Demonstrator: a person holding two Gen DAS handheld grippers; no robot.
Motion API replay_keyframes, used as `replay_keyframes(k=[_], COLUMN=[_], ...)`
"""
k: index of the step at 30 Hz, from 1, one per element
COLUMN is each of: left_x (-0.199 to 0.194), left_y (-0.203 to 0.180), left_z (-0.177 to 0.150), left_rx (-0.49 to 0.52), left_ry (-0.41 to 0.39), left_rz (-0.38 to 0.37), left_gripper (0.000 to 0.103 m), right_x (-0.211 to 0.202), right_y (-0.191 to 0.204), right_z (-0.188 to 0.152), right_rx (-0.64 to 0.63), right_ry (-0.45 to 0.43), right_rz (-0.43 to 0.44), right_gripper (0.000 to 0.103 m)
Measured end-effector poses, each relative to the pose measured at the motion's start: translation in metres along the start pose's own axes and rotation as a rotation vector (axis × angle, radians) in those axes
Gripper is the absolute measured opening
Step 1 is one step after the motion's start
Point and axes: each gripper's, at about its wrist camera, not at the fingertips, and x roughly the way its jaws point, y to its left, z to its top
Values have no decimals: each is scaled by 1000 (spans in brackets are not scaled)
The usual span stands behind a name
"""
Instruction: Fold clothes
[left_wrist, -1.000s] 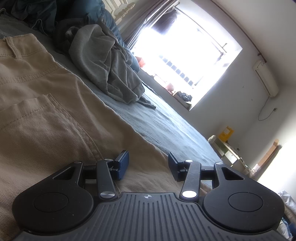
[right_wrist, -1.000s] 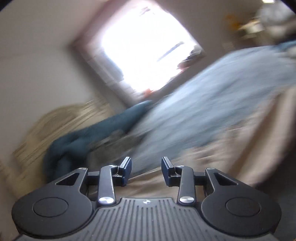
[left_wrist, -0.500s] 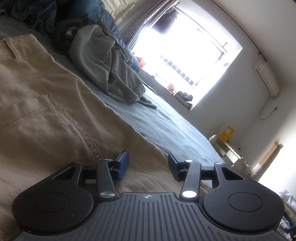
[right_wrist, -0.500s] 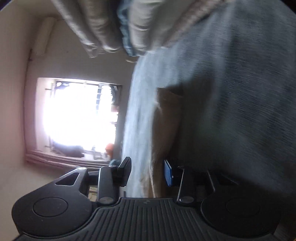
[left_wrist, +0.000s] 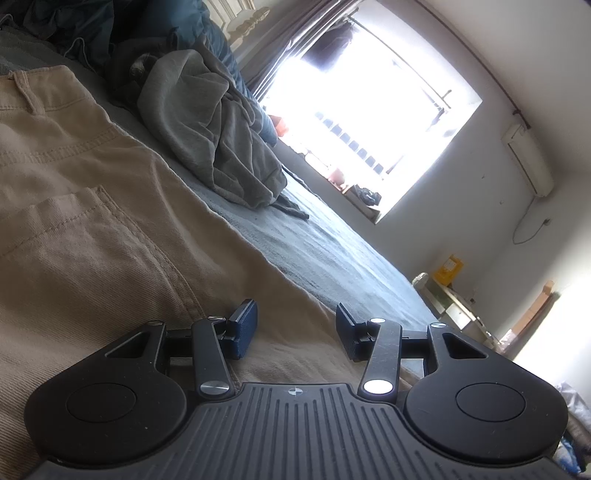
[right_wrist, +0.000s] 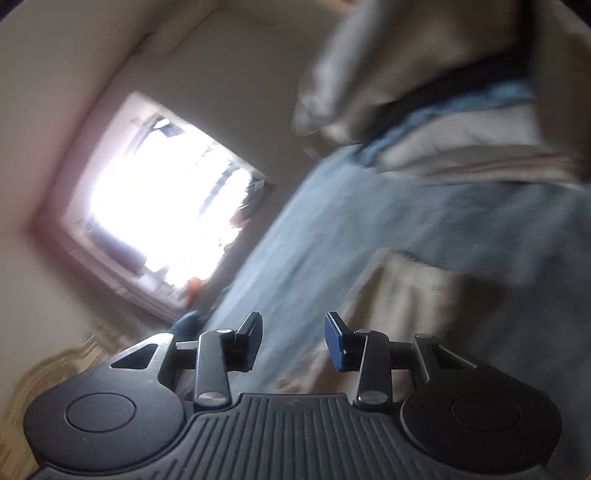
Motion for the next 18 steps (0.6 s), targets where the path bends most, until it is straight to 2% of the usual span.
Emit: replay_keyframes(k=[6,7,11,12,14,18], left_x=[-1,-1,-2,-2,-2,-3], left_y=[1,2,3,3,3,3], left_z=[0,0,0,0,0,0], left_rx=[-9,-11,-19,-20,-21,-24], left_ry=[-6,-6,-11,-12,-12,-14], left_rz=[-14,-16,-24,-25,-26,-30], left_gripper=[48,48,48,48,48,48], right_x=[-4,2,24,29,34,1], right_y=[-48,-50,-52,-52,-49,-22], right_z=[-14,-16,-16,-15,-14,-16], right_rx=[127,134,127,117,66,-66], right_ry=[79,99,86,73,51,-33], right_rz=[-184,-191,-174,-174,-187,-190], right_gripper=[41,41,38,34,2,2])
